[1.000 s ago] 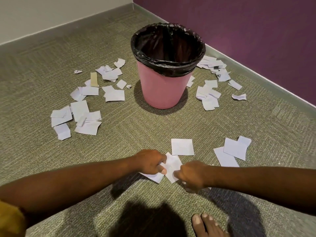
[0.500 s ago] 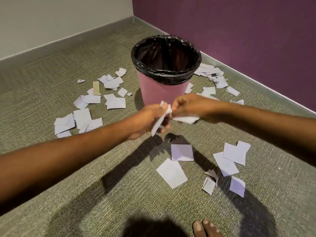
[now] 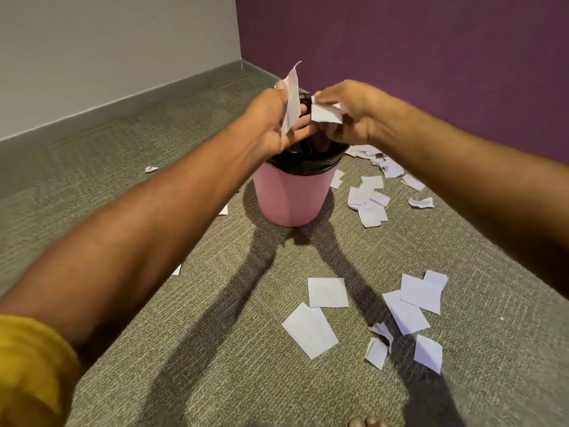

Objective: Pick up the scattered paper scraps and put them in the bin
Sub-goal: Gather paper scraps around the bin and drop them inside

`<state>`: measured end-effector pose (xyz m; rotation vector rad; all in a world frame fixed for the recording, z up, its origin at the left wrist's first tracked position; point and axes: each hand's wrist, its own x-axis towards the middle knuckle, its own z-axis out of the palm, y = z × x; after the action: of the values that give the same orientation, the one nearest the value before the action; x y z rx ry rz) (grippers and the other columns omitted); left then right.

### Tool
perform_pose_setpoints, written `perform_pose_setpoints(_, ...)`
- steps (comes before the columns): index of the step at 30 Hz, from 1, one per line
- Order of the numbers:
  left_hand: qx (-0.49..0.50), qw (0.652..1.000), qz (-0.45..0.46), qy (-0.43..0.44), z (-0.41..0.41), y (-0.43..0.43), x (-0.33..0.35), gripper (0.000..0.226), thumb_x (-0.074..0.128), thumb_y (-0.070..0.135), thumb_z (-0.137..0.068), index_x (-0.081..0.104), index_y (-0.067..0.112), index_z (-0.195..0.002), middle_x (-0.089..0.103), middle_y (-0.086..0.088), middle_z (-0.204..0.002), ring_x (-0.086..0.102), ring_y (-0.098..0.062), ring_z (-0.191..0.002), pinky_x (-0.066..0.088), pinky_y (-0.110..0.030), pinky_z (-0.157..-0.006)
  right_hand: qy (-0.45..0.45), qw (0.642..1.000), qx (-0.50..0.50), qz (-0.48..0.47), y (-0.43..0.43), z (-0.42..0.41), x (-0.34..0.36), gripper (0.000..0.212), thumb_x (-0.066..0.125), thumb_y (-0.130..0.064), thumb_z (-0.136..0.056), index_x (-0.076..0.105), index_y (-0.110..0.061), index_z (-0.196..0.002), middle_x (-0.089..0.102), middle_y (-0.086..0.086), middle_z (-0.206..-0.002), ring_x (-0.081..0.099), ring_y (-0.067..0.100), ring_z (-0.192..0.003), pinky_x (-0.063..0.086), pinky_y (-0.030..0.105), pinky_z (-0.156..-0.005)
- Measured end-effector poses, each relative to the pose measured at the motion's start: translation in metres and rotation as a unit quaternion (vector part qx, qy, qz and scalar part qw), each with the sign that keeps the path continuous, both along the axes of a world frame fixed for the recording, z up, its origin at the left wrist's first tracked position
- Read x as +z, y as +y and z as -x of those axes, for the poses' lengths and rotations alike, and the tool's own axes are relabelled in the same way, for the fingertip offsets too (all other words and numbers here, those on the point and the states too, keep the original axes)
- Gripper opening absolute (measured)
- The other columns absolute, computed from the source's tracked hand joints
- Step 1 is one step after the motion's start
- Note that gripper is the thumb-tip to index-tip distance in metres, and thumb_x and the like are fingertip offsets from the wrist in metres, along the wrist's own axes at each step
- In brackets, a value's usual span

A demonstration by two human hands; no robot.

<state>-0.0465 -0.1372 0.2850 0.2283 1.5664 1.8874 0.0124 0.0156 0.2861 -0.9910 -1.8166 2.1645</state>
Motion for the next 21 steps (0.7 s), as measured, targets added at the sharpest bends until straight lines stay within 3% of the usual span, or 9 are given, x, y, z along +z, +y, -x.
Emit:
perform_pose_setpoints(1, 0.003, 1.000, 0.017, 0.002, -0.001, 0.001, 0.002, 0.040, 0.033, 0.030, -0.119, 0.062, 0.003, -0.111, 0.076, -0.009, -0.065, 0.077, -0.024, -0.059, 0.065, -0.038, -0.058, -0.008, 1.000, -0.008, 0.011, 0.001, 0.004, -0.002, 0.020, 0.058, -0.009, -0.104, 0.065, -0.010, -0.122, 0.072, 0.006, -0.090, 0.068, 0.012, -0.056, 0.045, 0.020, -0.041)
perform_pose_setpoints(3, 0.007, 0.999, 0.053, 0.003, -0.004, 0.003, 0.004, 0.034, 0.036, 0.022, -0.118, 0.060, 0.006, -0.101, 0.074, -0.012, -0.061, 0.076, -0.028, -0.063, 0.065, -0.042, -0.068, -0.017, 0.999, -0.020, 0.030, 0.000, 0.009, -0.006, 0.026, 0.054, -0.008, -0.105, 0.069, -0.004, -0.126, 0.078, 0.009, -0.102, 0.074, 0.015, -0.064, 0.049, 0.019, -0.045)
perform_pose_setpoints(6, 0.017, 0.997, 0.075, -0.018, -0.005, 0.007, 0.008, 0.034, 0.036, 0.029, -0.118, 0.058, 0.005, -0.113, 0.077, -0.018, -0.083, 0.074, -0.035, -0.089, 0.060, -0.053, -0.092, -0.028, 0.999, -0.025, 0.029, -0.002, 0.012, -0.011, 0.025, 0.053, -0.016, -0.109, 0.075, -0.006, -0.116, 0.082, 0.009, -0.110, 0.078, 0.018, -0.082, 0.058, 0.023, -0.055)
perform_pose_setpoints(9, 0.010, 0.996, 0.073, -0.042, -0.003, 0.008, 0.010, 0.038, 0.037, 0.033, -0.117, 0.056, 0.000, -0.114, 0.070, -0.021, -0.100, 0.072, -0.038, -0.095, 0.061, -0.056, -0.093, -0.022, 0.999, -0.029, 0.037, -0.001, 0.012, -0.014, 0.025, 0.053, -0.015, -0.109, 0.073, -0.002, -0.118, 0.083, 0.012, -0.097, 0.081, 0.023, -0.086, 0.066, 0.031, -0.068)
perform_pose_setpoints(12, -0.002, 0.996, 0.062, -0.064, 0.000, 0.010, 0.006, 0.045, 0.039, 0.037, -0.117, 0.050, -0.007, -0.120, 0.068, -0.024, -0.103, 0.072, -0.041, -0.100, 0.059, -0.061, -0.099, -0.024, 0.999, -0.031, 0.027, 0.002, 0.013, -0.018, 0.026, 0.050, -0.013, -0.110, 0.069, -0.002, -0.125, 0.081, 0.015, -0.111, 0.080, 0.027, -0.098, 0.068, 0.037, -0.073)
perform_pose_setpoints(14, -0.004, 0.996, 0.059, -0.059, -0.001, 0.008, 0.005, 0.047, 0.041, 0.039, -0.116, 0.045, -0.006, -0.128, 0.061, -0.021, -0.100, 0.070, -0.041, -0.094, 0.060, -0.062, -0.095, -0.029, 0.999, -0.037, 0.012, 0.007, 0.015, -0.020, 0.028, 0.051, -0.013, -0.110, 0.062, -0.001, -0.132, 0.072, 0.019, -0.128, 0.076, 0.031, -0.108, 0.068, 0.041, -0.069)
perform_pose_setpoints(17, -0.014, 0.997, 0.034, -0.068, 0.000, 0.004, 0.005, 0.061, 0.046, 0.043, -0.114, 0.036, -0.002, -0.153, 0.054, -0.020, -0.106, 0.067, -0.044, -0.094, 0.064, -0.065, -0.074, -0.049, 0.997, -0.038, -0.035, 0.016, 0.013, -0.019, 0.031, 0.056, -0.015, -0.107, 0.056, -0.002, -0.134, 0.060, 0.022, -0.134, 0.072, 0.037, -0.110, 0.067, 0.040, -0.066)
perform_pose_setpoints(21, -0.019, 0.997, 0.052, -0.061, 0.001, 0.004, 0.005, 0.046, 0.043, 0.043, -0.115, 0.050, -0.002, -0.123, 0.056, -0.016, -0.098, 0.062, -0.034, -0.082, 0.062, -0.050, -0.053, -0.063, 0.994, -0.017, -0.091, 0.026, 0.005, -0.008, 0.033, 0.058, -0.017, -0.107, 0.056, 0.000, -0.136, 0.059, 0.019, -0.127, 0.071, 0.030, -0.103, 0.068, 0.035, -0.070)
